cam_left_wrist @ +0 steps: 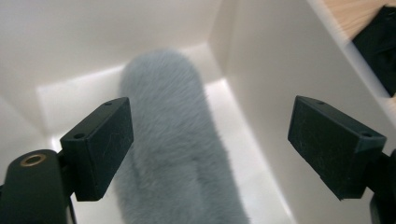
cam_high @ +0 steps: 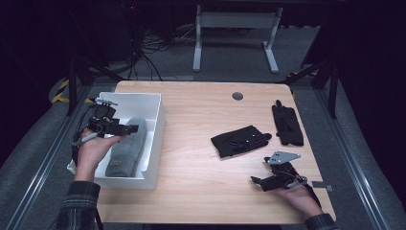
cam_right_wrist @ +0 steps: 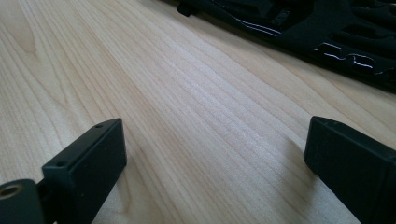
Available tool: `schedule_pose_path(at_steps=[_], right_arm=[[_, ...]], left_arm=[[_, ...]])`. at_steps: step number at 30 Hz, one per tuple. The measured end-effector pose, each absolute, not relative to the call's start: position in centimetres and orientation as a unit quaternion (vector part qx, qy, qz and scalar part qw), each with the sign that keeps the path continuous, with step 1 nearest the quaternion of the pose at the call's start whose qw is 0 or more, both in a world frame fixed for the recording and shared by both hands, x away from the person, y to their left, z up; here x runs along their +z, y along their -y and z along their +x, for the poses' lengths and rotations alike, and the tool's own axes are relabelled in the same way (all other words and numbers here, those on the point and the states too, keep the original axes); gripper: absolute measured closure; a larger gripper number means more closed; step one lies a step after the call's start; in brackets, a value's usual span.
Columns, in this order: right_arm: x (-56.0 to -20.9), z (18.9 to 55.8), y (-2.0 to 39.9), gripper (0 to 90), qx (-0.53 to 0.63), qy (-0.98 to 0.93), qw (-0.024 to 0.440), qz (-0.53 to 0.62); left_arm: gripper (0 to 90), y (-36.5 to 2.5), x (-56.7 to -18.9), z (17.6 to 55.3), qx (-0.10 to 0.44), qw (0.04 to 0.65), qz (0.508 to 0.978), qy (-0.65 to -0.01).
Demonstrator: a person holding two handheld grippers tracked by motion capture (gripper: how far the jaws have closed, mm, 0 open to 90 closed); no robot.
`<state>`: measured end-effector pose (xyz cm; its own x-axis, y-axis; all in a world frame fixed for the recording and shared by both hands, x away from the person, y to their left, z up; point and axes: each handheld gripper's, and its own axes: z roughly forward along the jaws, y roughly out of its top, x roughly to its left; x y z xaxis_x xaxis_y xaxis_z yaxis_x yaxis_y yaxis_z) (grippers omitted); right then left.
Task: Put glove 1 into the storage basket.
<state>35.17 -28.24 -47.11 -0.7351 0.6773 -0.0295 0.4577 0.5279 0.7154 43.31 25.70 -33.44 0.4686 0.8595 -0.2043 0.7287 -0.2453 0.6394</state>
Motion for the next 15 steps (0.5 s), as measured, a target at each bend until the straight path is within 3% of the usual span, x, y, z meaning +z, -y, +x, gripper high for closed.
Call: schedule_pose_path(at_steps=[15], right_arm=[[-47.1,35.2,28.2,6.0,0.357,-0.860,0.154,0.330]], left_arm=[[15.2,-17.0,-30.1,41.5,0.073,0.393,0.811,-0.427]])
